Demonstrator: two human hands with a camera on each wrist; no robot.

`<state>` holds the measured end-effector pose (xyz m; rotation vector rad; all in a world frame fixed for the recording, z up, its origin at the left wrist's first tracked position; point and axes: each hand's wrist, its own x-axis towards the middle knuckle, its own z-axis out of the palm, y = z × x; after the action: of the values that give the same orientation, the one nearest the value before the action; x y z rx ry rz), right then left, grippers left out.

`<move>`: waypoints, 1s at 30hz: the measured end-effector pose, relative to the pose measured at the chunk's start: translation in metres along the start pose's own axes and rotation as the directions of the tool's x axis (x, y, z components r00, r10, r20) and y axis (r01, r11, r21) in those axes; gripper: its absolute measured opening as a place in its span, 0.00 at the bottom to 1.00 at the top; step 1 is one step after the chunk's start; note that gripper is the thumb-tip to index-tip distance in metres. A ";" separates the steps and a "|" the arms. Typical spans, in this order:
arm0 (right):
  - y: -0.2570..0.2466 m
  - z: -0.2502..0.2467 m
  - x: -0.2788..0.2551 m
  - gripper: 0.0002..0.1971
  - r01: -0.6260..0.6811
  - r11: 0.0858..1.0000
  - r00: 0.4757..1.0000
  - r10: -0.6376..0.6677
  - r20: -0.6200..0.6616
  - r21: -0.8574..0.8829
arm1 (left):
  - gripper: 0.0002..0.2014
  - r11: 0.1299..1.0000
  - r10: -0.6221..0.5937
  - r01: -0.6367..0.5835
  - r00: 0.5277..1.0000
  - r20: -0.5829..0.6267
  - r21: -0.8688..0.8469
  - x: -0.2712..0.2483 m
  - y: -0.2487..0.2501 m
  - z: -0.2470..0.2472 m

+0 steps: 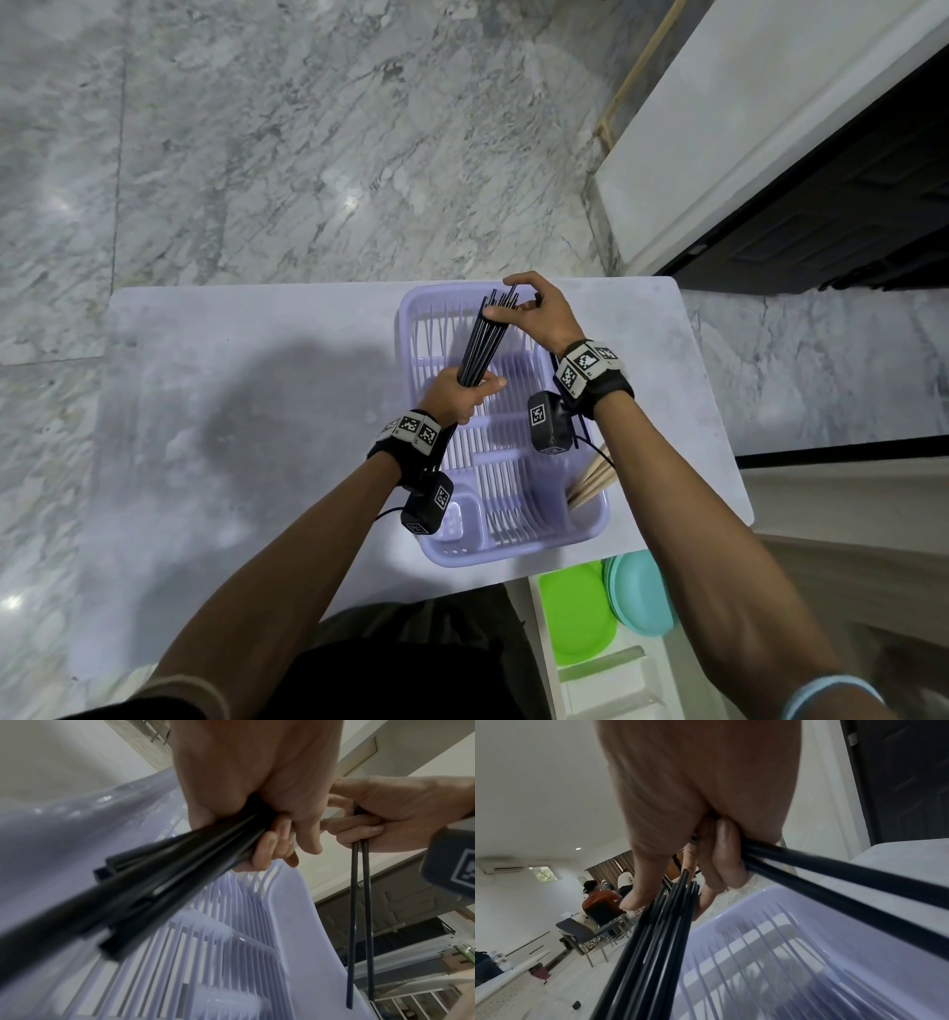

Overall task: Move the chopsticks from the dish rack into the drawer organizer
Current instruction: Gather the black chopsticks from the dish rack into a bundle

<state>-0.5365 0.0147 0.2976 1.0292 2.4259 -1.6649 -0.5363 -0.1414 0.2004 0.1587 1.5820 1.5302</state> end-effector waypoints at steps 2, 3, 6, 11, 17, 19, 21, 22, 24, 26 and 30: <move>0.001 0.002 0.000 0.22 -0.013 1.000 1.000 0.013 -0.008 -0.008 | 0.08 1.000 0.002 -0.002 1.000 -0.003 0.007 0.000 -0.001 0.001; 0.002 0.000 0.001 0.19 -0.016 1.000 1.000 0.016 -0.002 0.010 | 0.08 1.000 0.005 -0.005 1.000 0.001 0.008 0.000 -0.001 0.001; 0.000 -0.006 -0.002 0.15 -0.063 0.995 0.998 0.061 0.031 0.076 | 0.08 1.000 0.008 -0.008 1.000 0.011 0.016 -0.001 0.001 0.001; 0.009 -0.011 0.004 0.19 -0.124 0.984 0.990 0.114 0.082 0.130 | 0.10 0.999 -0.006 0.005 1.000 0.019 0.033 0.001 0.003 0.000; 0.009 -0.015 0.001 0.24 -0.181 0.957 0.979 0.153 0.136 0.226 | 0.14 0.998 0.042 -0.044 0.998 0.050 0.034 -0.003 0.005 -0.002; 0.008 -0.015 0.000 0.24 -0.194 0.951 0.974 0.158 0.162 0.239 | 0.16 0.998 0.054 -0.055 0.997 0.053 0.033 -0.005 0.006 -0.003; 0.008 -0.017 -0.002 0.26 -0.199 0.944 0.971 0.152 0.186 0.265 | 0.15 0.999 0.044 -0.045 0.997 0.056 0.015 -0.005 0.006 -0.003; 0.007 -0.017 -0.002 0.26 -0.198 0.940 0.971 0.149 0.188 0.278 | 0.15 0.999 0.039 -0.040 0.998 0.058 0.011 -0.004 0.006 -0.003; 0.006 -0.018 -0.002 0.25 -0.192 0.935 0.975 0.148 0.164 0.300 | 0.19 0.999 0.038 -0.039 0.998 0.050 0.018 -0.003 0.006 -0.003; 0.006 -0.019 0.000 0.24 -0.186 0.932 0.980 0.154 0.126 0.310 | 0.22 0.999 0.041 -0.042 0.998 0.038 0.027 -0.003 0.005 -0.004; 0.005 -0.017 0.000 0.17 -0.173 0.944 0.985 0.168 0.044 0.280 | 0.17 0.999 0.034 -0.035 0.999 0.036 0.011 -0.002 0.003 -0.004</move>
<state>-0.5287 0.0301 0.3009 1.2090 2.0563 -1.9873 -0.5391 -0.1452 0.2036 0.2200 1.5677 1.5365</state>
